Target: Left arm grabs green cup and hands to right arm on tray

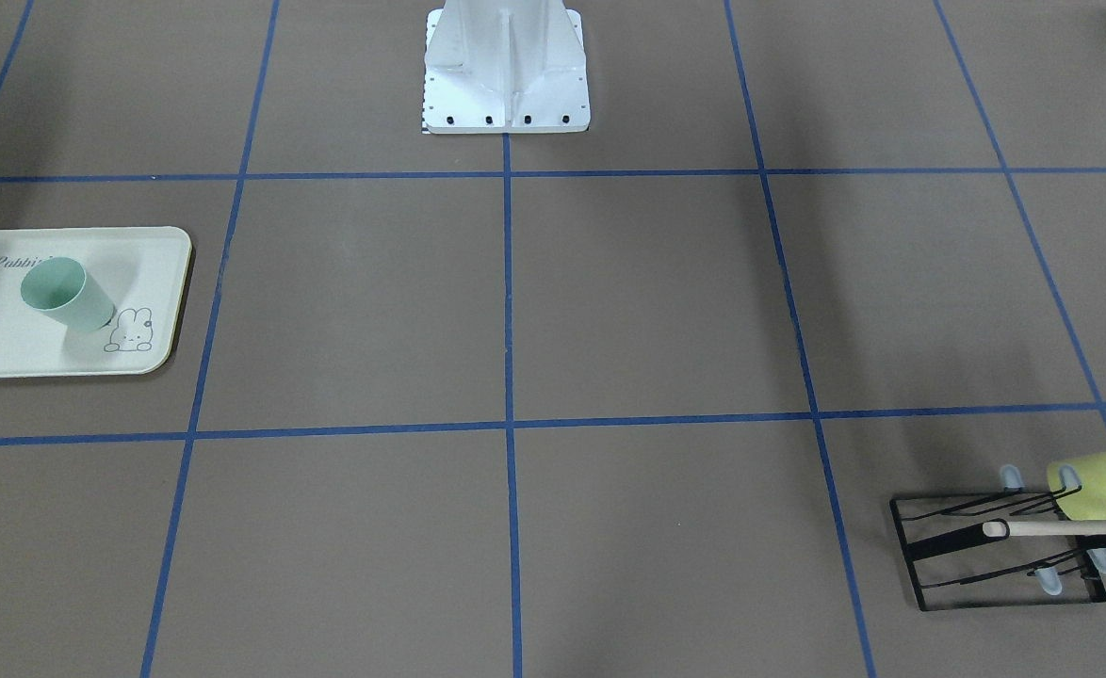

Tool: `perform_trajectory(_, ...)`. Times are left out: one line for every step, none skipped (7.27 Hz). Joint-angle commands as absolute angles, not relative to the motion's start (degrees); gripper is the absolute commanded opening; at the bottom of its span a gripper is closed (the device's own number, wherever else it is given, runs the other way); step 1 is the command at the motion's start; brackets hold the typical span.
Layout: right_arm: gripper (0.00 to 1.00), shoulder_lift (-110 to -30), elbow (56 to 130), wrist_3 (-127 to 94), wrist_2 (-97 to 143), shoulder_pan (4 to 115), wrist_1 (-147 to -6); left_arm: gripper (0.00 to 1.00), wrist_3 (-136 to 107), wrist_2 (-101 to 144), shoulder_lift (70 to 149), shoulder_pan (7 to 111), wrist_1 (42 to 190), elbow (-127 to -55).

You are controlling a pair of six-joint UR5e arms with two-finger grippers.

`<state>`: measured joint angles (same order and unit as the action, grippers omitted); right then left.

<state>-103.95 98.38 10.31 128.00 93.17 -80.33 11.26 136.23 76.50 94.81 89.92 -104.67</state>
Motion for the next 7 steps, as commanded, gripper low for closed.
perform_trajectory(1.0,-105.56,97.82,9.33,127.53,94.39,-80.07,1.0,11.34,136.4,74.72,96.94,90.09,-105.03)
perform_trajectory(1.0,-104.77,99.21,4.44,127.7,94.31,-80.07,1.0,11.25,136.41,74.88,97.47,89.83,-105.73)
perform_trajectory(1.0,-103.72,101.32,2.22,128.31,94.22,-80.76,1.0,11.16,136.32,74.53,97.56,89.74,-105.73)
perform_trajectory(1.0,-103.45,102.38,2.11,128.49,93.52,-81.29,1.0,11.34,136.14,74.36,97.56,89.74,-105.73)
perform_trajectory(1.0,-101.36,104.05,2.02,128.76,92.3,-86.35,1.0,11.6,135.88,73.31,97.56,89.91,-105.82)
perform_trajectory(1.0,-99.95,106.59,2.11,128.85,91.59,-91.36,1.0,11.86,136.14,72.17,97.56,90.0,-107.04)
perform_trajectory(1.0,-99.93,106.7,1.94,130.24,91.23,-91.84,1.0,11.87,136.06,71.03,97.56,90.0,-107.75)
